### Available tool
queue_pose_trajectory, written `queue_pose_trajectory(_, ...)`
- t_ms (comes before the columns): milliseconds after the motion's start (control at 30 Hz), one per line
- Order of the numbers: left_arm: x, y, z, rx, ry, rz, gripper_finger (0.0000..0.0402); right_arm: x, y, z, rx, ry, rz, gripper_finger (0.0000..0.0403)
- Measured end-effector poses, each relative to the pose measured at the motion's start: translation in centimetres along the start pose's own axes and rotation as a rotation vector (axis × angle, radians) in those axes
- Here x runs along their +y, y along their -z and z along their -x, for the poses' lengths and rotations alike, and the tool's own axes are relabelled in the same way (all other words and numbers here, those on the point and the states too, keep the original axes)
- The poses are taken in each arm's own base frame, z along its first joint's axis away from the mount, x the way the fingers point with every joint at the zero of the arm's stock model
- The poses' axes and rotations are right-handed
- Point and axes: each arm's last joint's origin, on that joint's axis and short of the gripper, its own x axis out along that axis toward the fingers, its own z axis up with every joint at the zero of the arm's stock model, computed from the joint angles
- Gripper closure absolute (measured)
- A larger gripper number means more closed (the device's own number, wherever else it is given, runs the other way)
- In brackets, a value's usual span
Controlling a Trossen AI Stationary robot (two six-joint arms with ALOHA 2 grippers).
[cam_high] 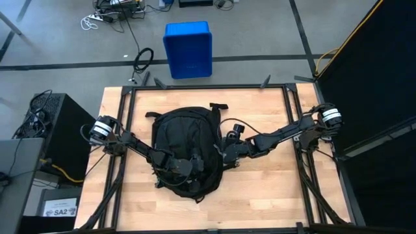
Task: Unpack backpack
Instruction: Close the black backpack
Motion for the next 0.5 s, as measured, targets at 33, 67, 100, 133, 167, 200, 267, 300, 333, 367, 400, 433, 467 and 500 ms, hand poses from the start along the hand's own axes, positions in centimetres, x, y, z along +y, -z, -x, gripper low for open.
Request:
queue_pose_trajectory(33,0.0,0.0,0.0,0.0,0.0,0.0,0.0355,0.2,-0.1,0.2,-0.005,-0.044,-0.005,0.0359)
queue_pose_trajectory(67,0.0,0.0,0.0,0.0,0.0,0.0,0.0355,0.3,-0.2,0.4,-0.005,-0.092,-0.007,0.0353)
queue_pose_trajectory(100,0.0,0.0,0.0,0.0,0.0,0.0,0.0355,0.4,-0.3,0.6,-0.007,-0.132,-0.009,0.0347)
queue_pose_trajectory(133,0.0,0.0,0.0,0.0,0.0,0.0,0.0355,0.7,-0.4,0.7,-0.02,-0.169,-0.011,0.0341)
queue_pose_trajectory(167,0.0,0.0,0.0,0.0,0.0,0.001,0.0355,0.9,-0.4,0.9,-0.026,-0.194,0.002,0.0334)
queue_pose_trajectory(200,0.0,0.0,0.0,0.0,-0.001,0.001,0.0355,1.1,-0.4,1.0,-0.026,-0.209,0.02,0.0327)
queue_pose_trajectory(267,0.0,0.0,0.0,0.0,-0.001,0.001,0.0355,1.5,-0.3,1.3,-0.032,-0.225,0.043,0.031)
queue_pose_trajectory(300,0.0,0.0,0.0,0.0,-0.001,0.001,0.0355,1.6,-0.3,1.3,-0.033,-0.227,0.044,0.0302)
queue_pose_trajectory(333,0.0,0.0,0.0,0.0,-0.001,0.001,0.0355,1.7,-0.3,1.4,-0.034,-0.231,0.042,0.0294)
queue_pose_trajectory(367,0.0,0.0,0.0,0.0,-0.001,0.001,0.0355,1.8,-0.3,1.5,-0.035,-0.236,0.037,0.0285)
queue_pose_trajectory(400,0.0,0.0,0.0,0.0,-0.001,0.001,0.0355,1.9,-0.3,1.6,-0.035,-0.238,0.03,0.0277)
queue_pose_trajectory(433,0.0,0.0,0.0,0.0,-0.001,0.001,0.0355,1.9,-0.3,1.6,-0.034,-0.239,0.026,0.0269)
queue_pose_trajectory(467,0.0,0.0,0.0,0.0,-0.002,0.001,0.0355,1.9,-0.3,1.5,-0.033,-0.239,0.026,0.0262)
queue_pose_trajectory(500,0.0,0.0,0.0,-0.001,-0.003,0.001,0.0355,1.9,-0.2,1.5,-0.032,-0.238,0.026,0.0254)
